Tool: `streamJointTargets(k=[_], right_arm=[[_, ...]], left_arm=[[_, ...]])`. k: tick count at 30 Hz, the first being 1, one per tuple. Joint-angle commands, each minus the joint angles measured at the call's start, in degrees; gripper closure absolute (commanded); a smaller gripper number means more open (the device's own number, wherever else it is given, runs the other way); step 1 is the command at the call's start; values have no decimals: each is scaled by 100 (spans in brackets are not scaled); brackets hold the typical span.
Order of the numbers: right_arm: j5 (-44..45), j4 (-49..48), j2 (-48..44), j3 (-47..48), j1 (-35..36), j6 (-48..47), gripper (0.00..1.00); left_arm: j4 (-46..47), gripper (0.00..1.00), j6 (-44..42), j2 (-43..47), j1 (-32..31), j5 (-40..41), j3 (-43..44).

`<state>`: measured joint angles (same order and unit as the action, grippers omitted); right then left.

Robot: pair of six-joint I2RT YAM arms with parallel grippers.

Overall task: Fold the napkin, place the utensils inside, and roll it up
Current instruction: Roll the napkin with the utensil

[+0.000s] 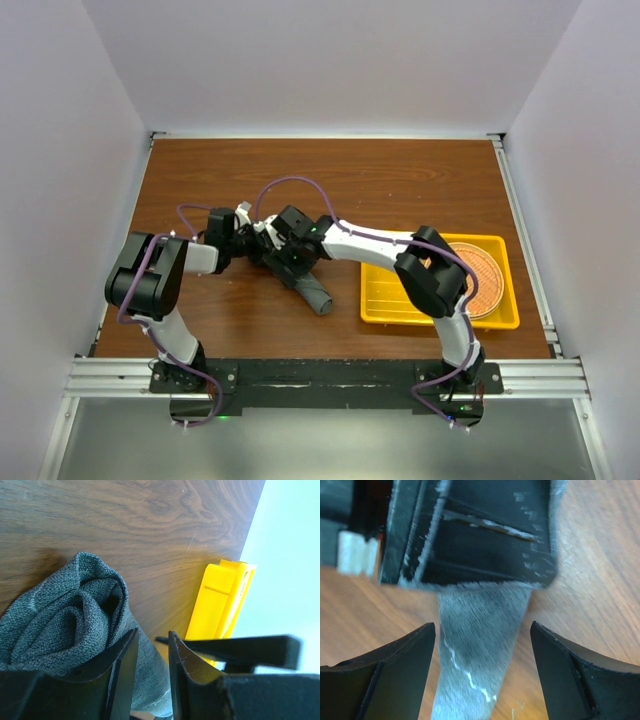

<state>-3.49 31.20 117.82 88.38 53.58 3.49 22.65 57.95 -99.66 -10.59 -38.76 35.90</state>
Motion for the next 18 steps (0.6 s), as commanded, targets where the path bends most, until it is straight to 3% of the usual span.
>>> streamJointTargets(k=[1, 5, 9, 13, 15, 18], right_arm=[[567, -255, 48, 136, 231, -164, 21], [1121, -439, 74, -66, 337, -234, 30], [1166, -448, 224, -75, 328, -217, 57], [1026, -440, 207, -84, 311, -147, 72], [572, -405, 119, -40, 224, -77, 78], [-568, -369, 22, 74, -48, 177, 79]], left_arm=[[-490, 64, -65, -107, 31, 247, -30], [-394, 64, 32, -89, 31, 211, -30], [-341, 64, 146, 34, 66, 132, 22], [-463, 64, 138, 288, 319, 36, 197], [-744, 63, -90, 508, 443, 9, 347], [-1245, 63, -555, 763, 680, -35, 751]])
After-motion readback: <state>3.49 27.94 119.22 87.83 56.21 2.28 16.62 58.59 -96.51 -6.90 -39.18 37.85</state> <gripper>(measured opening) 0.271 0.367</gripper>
